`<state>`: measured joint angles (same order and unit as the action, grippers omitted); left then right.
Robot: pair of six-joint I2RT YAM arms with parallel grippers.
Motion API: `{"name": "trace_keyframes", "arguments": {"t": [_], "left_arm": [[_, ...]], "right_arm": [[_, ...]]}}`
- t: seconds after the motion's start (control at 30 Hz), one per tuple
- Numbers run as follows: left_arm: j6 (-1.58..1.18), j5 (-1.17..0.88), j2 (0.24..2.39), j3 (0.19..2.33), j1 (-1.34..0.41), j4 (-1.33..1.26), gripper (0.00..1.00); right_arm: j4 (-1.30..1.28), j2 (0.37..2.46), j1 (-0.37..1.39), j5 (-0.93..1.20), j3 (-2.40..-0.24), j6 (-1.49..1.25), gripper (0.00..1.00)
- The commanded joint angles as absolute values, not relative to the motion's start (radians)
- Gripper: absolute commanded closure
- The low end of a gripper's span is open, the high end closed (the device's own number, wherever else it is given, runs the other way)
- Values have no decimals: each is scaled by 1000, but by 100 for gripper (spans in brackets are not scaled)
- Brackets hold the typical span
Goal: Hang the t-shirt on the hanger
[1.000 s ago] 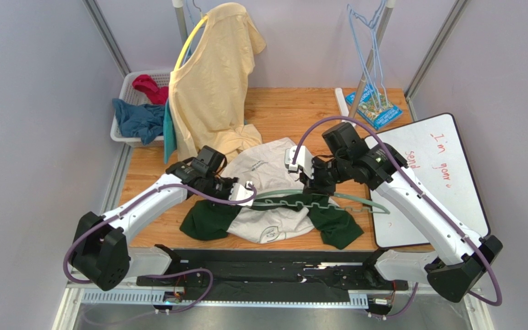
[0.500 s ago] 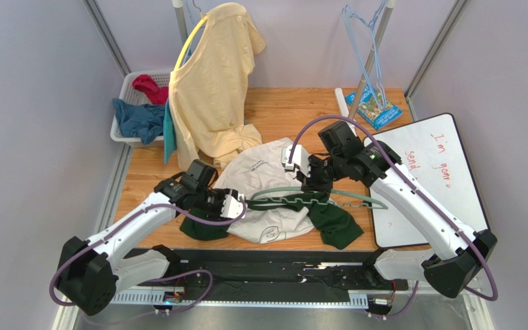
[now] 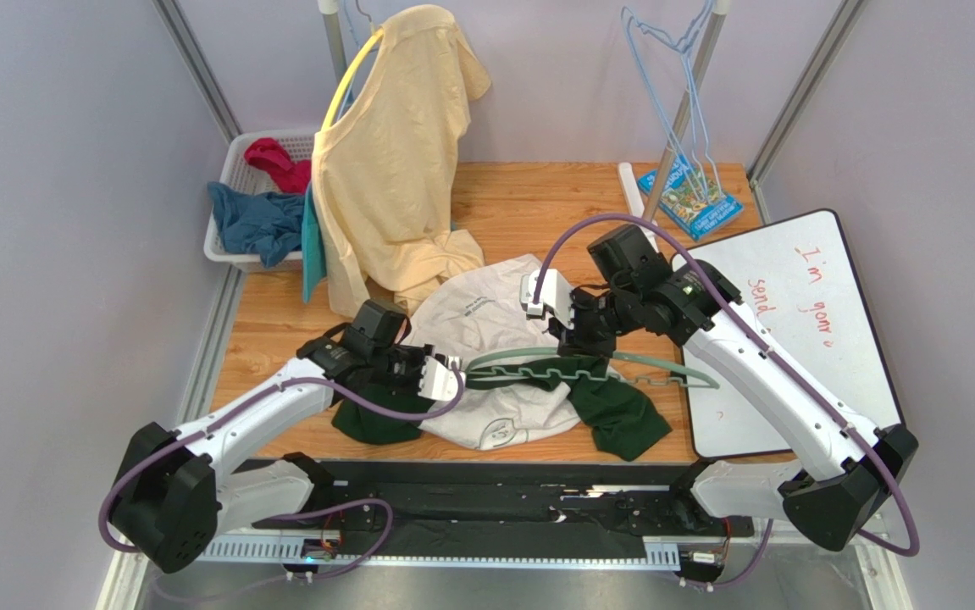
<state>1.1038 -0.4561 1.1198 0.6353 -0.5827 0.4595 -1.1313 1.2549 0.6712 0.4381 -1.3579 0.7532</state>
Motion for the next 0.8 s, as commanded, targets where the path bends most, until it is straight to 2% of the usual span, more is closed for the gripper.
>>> {"name": "trace_keyframes", "arguments": {"t": [0.0,0.1,0.77], "left_arm": [[1101,-469,1127,657,-589,411,83],[1103,-486,1127,664,-589,425,100],[1086,-535,1203,772,-535,514,100]], "right_arm": [[-1126,1241,673,456,-1394,772,100],[-1120,1241,672,463,-1401,781,100],[-1075,1285,675,500,-1420,788,100]]}}
